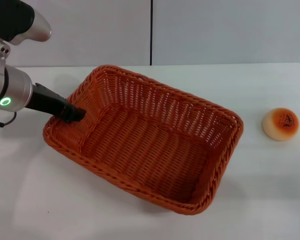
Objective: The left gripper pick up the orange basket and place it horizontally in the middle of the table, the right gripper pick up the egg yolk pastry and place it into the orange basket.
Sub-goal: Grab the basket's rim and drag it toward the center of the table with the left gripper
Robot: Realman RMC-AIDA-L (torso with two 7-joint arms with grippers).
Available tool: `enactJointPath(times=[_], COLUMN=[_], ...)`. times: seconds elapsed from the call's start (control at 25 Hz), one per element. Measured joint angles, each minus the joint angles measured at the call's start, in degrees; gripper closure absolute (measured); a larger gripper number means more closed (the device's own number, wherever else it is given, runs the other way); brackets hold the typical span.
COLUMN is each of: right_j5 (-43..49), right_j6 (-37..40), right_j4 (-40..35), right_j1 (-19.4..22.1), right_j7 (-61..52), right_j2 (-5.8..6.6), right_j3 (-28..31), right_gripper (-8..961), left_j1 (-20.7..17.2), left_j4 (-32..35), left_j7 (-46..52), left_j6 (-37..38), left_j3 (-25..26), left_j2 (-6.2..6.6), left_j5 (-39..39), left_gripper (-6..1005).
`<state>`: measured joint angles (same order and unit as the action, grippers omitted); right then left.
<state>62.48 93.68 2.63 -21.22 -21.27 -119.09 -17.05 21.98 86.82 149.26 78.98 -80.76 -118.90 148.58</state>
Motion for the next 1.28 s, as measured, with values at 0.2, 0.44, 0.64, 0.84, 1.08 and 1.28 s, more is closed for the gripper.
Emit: enactJointPath(times=[0.2,0.44,0.64,0.84,1.08,1.28], right_j5=[0.0,0.0,0.01,0.01,0.01,0.07], right_j6=[0.0,0.17,0.59,0.69,0.2,-0.02], right_j4=[0.0,-0.23,-0.94,-2.32,-4.52,-6.04], right_j1=[0.22,0.17,0.12,0.05,-0.51,-1.22], right_j7=[0.0,0.0,0.0,0.05,0.07,0.05], right_j2=[0.0,0.0,0.03,0.07,0.11,0.23], right_j3=[0.0,0.0,0.0,0.0,0.0,-0.09], right_gripper=[394,398,401,404,408,411], left_j1=[-0.53,-0.76,-1.09,-1.56,-2.83,-6.08], left_j4=[-0.65,-0.91,-1.28,-1.01,-0.76,1.15], left_j7=[-0.3,-0.24,1.31,4.83,7.78,10.39], left_j6=[-2.04,-2.96,-3.79,-3.17,-1.12,-0.01], left_j3=[-0.4,0.02,2.66,9.04,14.09,14.34], left_j2=[0.09,0.18,0.28,0.34,0.4,0.45], left_j5=[0.01,-0.03,-0.26,-0.53,-3.3,-5.01], left_gripper=[661,789,805,810,816,822])
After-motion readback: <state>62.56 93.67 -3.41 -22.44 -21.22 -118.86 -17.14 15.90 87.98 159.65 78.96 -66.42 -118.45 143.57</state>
